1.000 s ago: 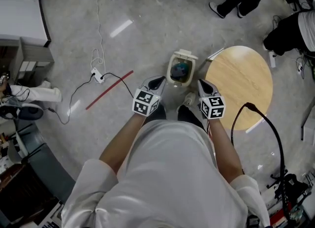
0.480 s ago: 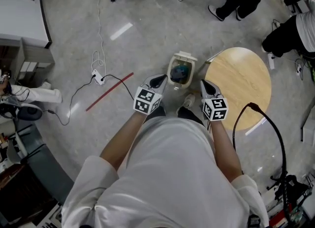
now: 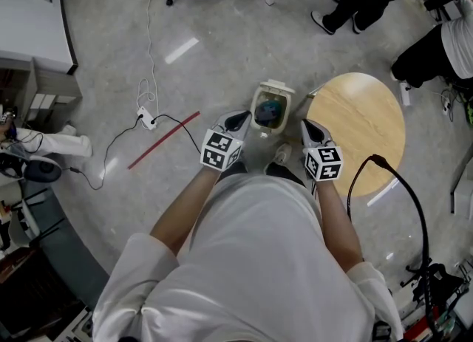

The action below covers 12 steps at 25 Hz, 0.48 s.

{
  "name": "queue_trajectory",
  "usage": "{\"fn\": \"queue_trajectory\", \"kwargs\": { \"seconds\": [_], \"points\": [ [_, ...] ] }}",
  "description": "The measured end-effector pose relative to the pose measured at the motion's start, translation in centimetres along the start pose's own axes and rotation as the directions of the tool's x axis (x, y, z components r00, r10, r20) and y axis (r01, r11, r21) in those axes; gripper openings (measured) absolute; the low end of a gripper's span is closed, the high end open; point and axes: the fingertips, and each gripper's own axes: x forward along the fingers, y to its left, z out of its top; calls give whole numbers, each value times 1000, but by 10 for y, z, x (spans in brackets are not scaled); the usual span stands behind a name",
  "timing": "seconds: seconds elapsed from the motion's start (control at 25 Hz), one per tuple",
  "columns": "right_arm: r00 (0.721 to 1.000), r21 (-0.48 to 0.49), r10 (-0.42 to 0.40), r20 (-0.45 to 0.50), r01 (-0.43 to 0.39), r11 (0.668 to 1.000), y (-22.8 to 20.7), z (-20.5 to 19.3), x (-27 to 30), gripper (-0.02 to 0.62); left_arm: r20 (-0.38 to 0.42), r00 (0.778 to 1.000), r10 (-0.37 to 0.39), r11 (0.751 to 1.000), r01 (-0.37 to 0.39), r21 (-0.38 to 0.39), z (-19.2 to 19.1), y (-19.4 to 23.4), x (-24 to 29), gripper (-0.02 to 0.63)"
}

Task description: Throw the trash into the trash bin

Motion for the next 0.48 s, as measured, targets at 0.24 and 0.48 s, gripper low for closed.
{"fn": "queue_trajectory", "kwargs": {
  "seconds": [0.24, 0.48],
  "points": [
    [1000, 9, 4, 3, -4, 1000, 6, -1, -2, 0, 6, 1000, -1, 1000, 1, 0, 1, -2, -2, 5],
    [1000, 11, 5, 5, -5, 1000, 6, -1, -2, 0, 10, 1000, 0, 1000, 0, 1, 4, -3, -1, 4]
  ]
}}
